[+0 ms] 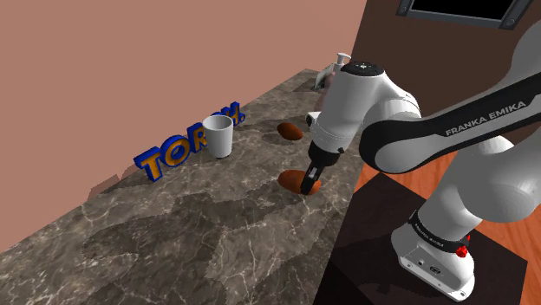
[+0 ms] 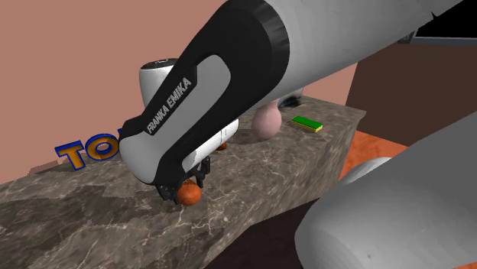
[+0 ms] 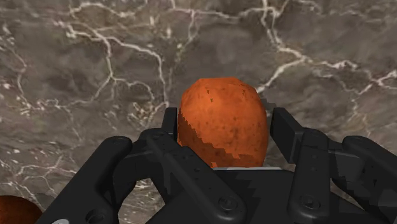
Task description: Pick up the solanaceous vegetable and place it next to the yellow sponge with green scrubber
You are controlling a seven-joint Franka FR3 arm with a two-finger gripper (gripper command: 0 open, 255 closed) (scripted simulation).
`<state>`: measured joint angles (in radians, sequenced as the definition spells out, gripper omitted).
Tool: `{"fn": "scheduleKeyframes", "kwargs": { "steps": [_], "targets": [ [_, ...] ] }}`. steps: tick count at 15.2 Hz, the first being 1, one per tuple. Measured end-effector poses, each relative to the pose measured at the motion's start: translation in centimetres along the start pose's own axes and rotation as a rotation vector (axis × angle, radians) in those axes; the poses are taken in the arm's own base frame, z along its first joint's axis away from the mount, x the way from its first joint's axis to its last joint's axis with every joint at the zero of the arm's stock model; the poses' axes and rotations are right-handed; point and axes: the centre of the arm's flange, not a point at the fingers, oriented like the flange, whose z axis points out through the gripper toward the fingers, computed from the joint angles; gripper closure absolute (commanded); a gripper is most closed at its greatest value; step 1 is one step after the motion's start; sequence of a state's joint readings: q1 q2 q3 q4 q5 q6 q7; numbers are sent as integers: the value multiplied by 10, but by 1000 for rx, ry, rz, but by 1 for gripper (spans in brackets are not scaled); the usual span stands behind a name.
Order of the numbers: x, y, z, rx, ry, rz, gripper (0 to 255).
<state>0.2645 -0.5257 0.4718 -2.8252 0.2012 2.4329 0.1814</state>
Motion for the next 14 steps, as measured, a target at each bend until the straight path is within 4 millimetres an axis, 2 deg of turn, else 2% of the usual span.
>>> {"fn": "scheduleKeyframes", "kwargs": {
  "steps": [7, 14],
  "targets": [
    [0, 0, -3, 0, 0, 0, 255],
    [5, 2, -37, 0, 0, 0, 255]
  ]
}}
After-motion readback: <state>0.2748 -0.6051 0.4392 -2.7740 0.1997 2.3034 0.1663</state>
